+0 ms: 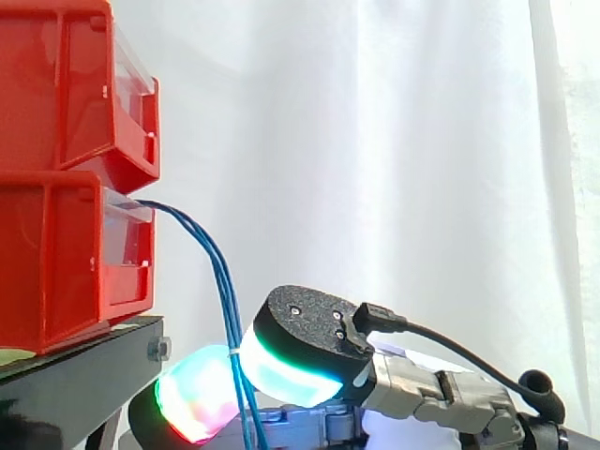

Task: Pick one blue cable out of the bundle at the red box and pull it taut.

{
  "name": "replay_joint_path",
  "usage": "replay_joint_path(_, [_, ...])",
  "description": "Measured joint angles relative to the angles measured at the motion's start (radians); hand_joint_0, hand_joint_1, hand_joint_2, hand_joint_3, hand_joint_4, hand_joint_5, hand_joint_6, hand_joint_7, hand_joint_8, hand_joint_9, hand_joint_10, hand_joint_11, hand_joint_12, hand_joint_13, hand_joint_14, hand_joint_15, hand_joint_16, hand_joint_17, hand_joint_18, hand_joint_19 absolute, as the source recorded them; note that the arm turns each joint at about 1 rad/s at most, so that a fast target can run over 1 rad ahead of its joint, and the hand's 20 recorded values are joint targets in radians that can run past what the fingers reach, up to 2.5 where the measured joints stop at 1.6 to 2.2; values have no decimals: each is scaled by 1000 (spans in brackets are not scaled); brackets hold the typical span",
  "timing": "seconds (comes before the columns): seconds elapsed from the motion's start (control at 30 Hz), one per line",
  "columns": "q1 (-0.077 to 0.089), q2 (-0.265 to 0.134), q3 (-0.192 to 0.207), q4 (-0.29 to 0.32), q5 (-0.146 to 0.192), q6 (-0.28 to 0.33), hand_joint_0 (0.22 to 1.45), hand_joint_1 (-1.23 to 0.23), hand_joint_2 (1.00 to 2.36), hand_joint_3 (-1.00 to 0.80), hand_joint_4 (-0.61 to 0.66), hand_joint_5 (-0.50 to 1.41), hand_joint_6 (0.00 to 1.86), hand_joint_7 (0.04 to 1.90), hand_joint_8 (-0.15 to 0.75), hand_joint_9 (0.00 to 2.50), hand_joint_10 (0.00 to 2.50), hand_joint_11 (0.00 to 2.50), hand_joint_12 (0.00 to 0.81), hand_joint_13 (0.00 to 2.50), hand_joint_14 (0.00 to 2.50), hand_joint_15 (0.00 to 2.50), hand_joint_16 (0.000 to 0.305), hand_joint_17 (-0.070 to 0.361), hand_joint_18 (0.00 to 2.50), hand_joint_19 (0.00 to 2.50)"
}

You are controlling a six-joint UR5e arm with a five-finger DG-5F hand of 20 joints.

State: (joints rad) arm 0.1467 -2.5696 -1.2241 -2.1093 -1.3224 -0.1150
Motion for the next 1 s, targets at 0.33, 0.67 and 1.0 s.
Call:
replay_joint_path(0.33, [2, 0, 1, 1, 1, 0, 608, -762, 1016, -156, 184, -188, 876, 846, 325, 534, 6, 266, 351, 379, 6, 156, 54, 122, 367, 214])
replay_joint_path(0.67, [3, 0, 4, 1, 3, 2, 540, -719, 1002, -466, 203, -171, 799, 857, 335, 566, 6, 280, 357, 380, 6, 171, 55, 123, 361, 236])
replay_joint_path(1.0, [6, 0, 20, -14, 32, -12, 542, -715, 1002, -472, 199, -161, 773, 891, 338, 581, 8, 282, 358, 391, 6, 164, 55, 123, 362, 246])
